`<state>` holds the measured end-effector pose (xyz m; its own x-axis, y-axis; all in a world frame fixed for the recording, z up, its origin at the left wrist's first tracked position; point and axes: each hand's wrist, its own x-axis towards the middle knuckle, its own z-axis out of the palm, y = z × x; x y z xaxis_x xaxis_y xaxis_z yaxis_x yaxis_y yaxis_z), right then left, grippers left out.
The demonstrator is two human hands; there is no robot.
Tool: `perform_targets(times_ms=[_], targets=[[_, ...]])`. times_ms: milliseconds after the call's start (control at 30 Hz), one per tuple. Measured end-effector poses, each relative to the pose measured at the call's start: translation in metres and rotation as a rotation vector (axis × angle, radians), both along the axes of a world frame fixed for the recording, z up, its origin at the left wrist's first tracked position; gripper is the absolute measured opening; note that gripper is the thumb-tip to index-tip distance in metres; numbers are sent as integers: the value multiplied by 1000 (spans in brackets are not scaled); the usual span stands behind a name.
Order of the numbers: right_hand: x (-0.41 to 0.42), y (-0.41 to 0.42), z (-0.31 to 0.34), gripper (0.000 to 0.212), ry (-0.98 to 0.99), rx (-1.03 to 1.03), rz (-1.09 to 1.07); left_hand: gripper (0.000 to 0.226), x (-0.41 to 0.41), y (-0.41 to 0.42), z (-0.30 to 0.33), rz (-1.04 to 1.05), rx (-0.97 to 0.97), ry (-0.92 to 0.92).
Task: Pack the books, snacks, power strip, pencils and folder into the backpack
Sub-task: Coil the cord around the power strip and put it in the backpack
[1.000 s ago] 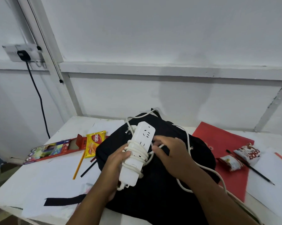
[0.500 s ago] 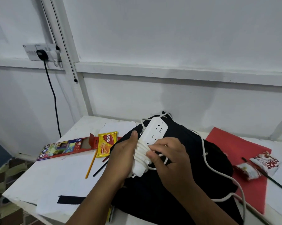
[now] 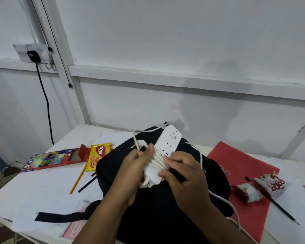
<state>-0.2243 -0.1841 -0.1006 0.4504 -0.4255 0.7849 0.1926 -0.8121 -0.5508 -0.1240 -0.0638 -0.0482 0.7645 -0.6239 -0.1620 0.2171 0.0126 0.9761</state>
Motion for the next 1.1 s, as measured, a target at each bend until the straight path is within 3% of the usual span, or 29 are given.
perform_targets(times_ms=[100, 333, 433, 600, 733, 867, 1100], targets=[[-13, -9, 0, 34, -9, -4, -41, 55, -23, -10, -1, -24, -14, -70], [-31, -15, -8, 27, 47, -50, -40, 36, -51, -21, -16, 129, 60, -368], [-35, -11, -10, 29, 65, -58, 7, 20, -49, -16, -17, 191, 45, -344], [-39, -9, -16, 38, 185, 203, 6, 14, -38, 0, -7, 253, -62, -68], [-26, -10, -21, 40, 462, -72, -97, 20, -29, 13, -5, 266, -88, 12], [-18, -7, -16, 19, 553, -140, -141, 14, -19, 25, -14, 336, -5, -16], [-3, 5, -2, 12, 413, -127, 23, 6, -5, 38, -23, 453, 207, -297]])
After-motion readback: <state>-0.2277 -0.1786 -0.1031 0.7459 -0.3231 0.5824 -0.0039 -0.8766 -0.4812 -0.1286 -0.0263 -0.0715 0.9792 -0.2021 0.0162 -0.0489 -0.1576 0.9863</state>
